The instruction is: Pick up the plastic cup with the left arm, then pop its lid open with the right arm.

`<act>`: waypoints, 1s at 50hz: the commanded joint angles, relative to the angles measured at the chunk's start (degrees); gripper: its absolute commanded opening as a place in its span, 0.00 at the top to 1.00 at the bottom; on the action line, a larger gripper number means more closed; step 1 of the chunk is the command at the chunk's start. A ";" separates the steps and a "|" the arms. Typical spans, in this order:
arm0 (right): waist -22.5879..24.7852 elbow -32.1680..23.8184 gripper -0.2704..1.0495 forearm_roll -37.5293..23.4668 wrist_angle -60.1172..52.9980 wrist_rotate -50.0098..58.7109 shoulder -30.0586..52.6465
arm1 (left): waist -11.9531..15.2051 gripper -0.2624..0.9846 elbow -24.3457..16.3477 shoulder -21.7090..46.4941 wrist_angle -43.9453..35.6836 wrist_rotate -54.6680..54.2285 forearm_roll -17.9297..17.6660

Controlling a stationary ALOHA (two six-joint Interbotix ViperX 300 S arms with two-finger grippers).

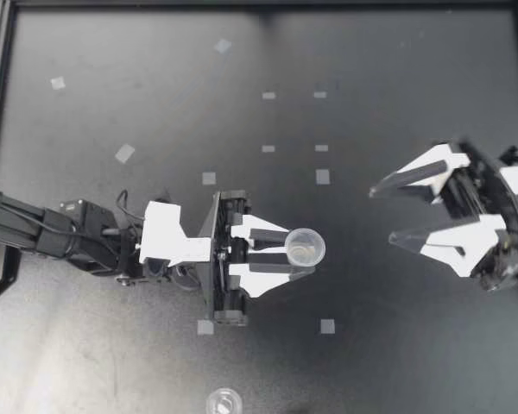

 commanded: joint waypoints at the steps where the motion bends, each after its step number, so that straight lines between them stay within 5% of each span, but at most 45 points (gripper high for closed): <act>1: -0.44 0.35 0.26 0.00 5.98 -10.02 -2.72 | 0.09 0.65 -0.35 -2.55 1.05 0.00 0.09; 11: -0.35 1.85 0.26 4.83 15.21 -24.43 -5.54 | 0.09 0.65 -0.35 -2.81 2.29 -0.44 0.09; 50: -0.35 2.72 0.26 5.01 14.94 -24.17 -5.19 | 0.09 0.65 -0.70 -2.81 2.99 -0.53 0.09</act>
